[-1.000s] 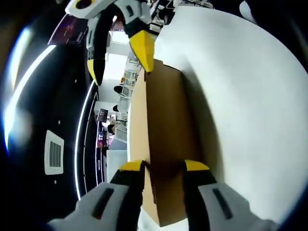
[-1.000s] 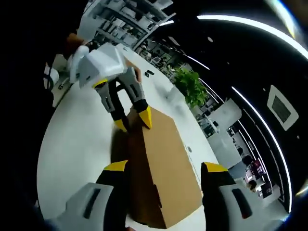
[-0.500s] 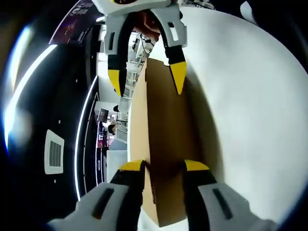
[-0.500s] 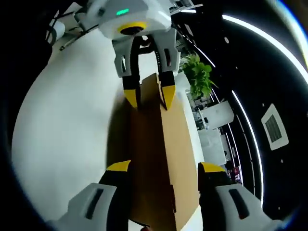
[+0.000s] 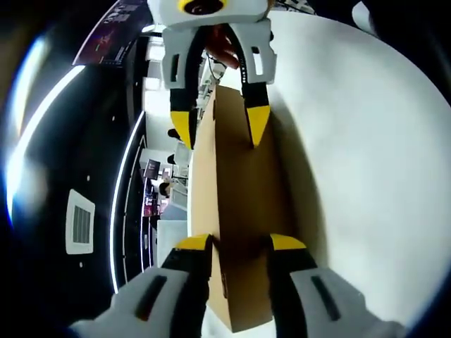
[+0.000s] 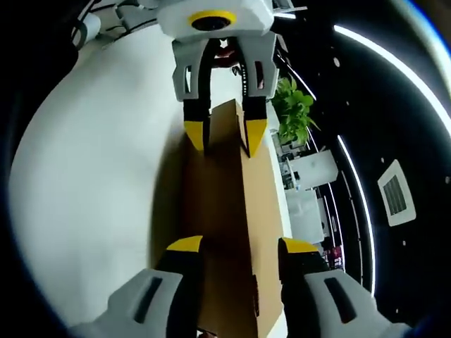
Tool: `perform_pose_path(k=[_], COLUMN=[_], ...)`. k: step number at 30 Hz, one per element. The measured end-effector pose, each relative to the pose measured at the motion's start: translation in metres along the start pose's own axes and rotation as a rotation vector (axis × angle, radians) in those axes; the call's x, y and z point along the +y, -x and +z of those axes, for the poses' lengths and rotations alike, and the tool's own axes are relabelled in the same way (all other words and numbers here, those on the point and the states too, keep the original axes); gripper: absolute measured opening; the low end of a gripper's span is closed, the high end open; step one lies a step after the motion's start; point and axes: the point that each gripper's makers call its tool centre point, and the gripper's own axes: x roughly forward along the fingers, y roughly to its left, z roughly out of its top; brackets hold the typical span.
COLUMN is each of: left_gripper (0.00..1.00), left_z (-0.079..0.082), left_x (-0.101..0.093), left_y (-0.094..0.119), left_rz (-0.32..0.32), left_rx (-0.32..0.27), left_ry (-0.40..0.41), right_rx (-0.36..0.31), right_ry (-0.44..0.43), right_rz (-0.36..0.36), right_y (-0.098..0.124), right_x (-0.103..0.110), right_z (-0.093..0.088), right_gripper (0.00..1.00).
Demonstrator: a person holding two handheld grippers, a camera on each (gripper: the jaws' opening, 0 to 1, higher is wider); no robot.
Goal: Operate the shoe box by opening the lid, removing the specified soft item, and placing it in the target area until the item is outside and the box remains undamaged.
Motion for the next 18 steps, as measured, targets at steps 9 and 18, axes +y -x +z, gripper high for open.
perform_pose_path(k=[9,18], left_gripper=[0.31,0.31], left_z=[0.0001,-0.0004], left_x=[0.0000,0.0000], left_y=[0.0001,0.0002], left_rz=[0.007,0.009], left_rx=[0.003,0.003], left_ry=[0.003,0.004], right_rx=[0.010,0.003], right_ry=[0.023,0.038], right_rz=[0.012,0.016], right_y=[-0.0025,-0.0040], right_x=[0.0048,0.0077], right_z=[-0.0022,-0.0023], right_gripper=[0.34,0.31])
